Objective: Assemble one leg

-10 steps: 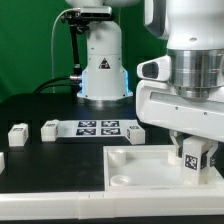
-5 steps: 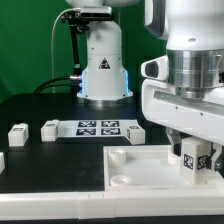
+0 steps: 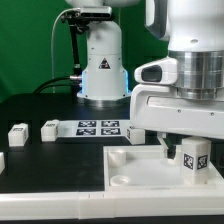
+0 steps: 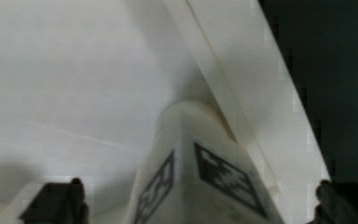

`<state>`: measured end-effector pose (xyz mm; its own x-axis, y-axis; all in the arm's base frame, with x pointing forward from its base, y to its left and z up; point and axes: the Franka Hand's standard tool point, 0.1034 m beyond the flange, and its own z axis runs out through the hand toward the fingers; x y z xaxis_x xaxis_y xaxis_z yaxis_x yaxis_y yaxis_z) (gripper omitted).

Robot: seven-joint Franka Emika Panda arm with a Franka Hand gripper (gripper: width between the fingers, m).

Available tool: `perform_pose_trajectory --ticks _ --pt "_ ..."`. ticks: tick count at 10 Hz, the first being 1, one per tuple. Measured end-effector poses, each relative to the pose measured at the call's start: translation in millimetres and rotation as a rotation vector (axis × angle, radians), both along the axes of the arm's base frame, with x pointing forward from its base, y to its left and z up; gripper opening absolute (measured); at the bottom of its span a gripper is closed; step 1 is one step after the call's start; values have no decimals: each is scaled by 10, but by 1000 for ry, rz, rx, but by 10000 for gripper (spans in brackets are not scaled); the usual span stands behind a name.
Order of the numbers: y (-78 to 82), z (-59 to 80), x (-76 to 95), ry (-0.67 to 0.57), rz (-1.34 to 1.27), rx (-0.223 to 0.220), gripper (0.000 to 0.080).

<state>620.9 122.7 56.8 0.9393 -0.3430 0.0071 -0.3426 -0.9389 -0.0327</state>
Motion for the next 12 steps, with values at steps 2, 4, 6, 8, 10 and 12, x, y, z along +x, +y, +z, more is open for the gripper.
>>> perform_pose_trajectory --ticks 2,4,6,8,10,12 --pt "-22 -2 1 -6 242 -10 649" --pt "-29 -4 0 -9 405 -20 649" --pt "-59 -4 5 -11 622 -37 649" --pt "-65 -8 4 -11 635 -39 622" --pt "-65 -9 4 -10 582 -38 337" --pt "-66 -12 2 -9 540 -37 269"
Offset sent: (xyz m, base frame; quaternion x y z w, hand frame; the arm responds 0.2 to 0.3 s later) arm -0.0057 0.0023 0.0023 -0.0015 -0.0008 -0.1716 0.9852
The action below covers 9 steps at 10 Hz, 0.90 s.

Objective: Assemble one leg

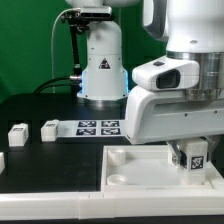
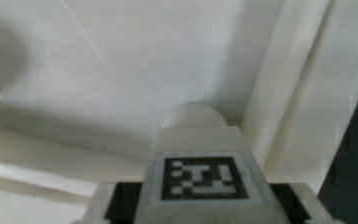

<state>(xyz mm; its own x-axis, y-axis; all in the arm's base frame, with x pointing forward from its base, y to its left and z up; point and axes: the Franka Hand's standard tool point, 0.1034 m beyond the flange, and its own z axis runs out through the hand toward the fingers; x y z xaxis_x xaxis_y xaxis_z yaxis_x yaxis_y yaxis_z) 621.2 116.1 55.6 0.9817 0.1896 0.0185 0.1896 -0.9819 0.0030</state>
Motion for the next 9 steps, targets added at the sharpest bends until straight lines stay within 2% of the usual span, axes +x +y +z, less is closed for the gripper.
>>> perform_pose_trajectory --ticks 3,4,9 --pt "12 -2 16 -19 -380 22 269" --pt "15 0 12 -34 -579 30 269" --pt "-315 8 -85 -82 -1062 -75 281"
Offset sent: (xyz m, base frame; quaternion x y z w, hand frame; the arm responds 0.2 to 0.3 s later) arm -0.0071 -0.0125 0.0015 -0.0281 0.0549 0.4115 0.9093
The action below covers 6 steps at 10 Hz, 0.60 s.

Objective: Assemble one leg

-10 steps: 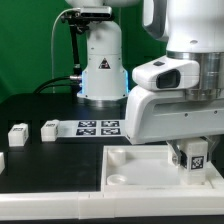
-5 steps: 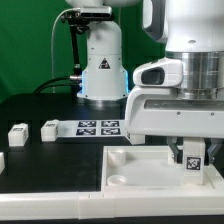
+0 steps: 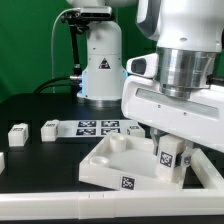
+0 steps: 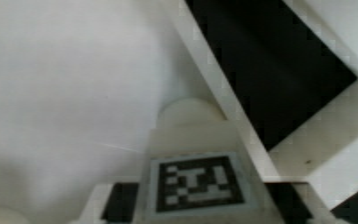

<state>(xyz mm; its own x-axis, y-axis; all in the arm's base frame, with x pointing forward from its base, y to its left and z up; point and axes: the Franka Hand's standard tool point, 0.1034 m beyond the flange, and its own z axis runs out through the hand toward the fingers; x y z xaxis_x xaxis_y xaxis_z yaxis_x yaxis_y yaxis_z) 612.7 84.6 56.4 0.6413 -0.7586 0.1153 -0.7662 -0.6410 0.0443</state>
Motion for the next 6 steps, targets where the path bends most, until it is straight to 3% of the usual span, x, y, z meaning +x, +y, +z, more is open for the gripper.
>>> perform_pose_trajectory --ticks 3,4,5,6 --pt "-54 -6 -25 8 -47 -18 348" --pt "-55 -6 -25 8 -47 -18 563" --pt "-54 -8 -26 8 -47 -18 563" --pt "-54 -9 -26 8 -47 -18 630"
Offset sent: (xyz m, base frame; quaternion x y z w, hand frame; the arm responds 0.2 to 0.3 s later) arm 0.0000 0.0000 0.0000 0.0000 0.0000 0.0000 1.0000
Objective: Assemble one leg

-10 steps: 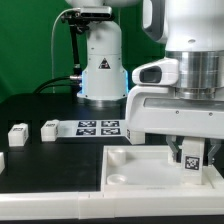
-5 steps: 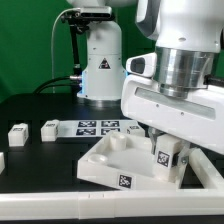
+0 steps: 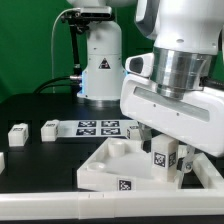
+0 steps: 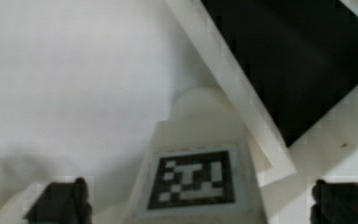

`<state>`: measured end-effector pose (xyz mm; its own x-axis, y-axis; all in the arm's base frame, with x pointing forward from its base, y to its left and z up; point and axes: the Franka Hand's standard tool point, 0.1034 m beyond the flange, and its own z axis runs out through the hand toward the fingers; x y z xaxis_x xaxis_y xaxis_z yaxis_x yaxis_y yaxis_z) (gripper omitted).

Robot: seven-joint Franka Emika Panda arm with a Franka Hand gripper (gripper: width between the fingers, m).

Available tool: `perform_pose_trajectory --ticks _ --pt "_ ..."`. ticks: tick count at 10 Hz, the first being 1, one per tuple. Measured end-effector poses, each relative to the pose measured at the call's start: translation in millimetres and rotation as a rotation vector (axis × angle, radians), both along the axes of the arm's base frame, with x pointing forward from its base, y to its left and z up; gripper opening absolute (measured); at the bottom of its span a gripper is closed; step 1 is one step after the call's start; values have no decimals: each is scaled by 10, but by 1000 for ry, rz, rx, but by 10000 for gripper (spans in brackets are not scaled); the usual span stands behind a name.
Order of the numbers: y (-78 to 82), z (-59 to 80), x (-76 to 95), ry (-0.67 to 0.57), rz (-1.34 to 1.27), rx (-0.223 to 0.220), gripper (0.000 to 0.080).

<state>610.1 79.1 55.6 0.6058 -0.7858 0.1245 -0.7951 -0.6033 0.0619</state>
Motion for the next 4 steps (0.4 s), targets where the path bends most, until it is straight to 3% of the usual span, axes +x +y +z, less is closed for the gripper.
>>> perform_pose_trajectory --ticks 4 --pt "0 -3 -1 0 0 0 649"
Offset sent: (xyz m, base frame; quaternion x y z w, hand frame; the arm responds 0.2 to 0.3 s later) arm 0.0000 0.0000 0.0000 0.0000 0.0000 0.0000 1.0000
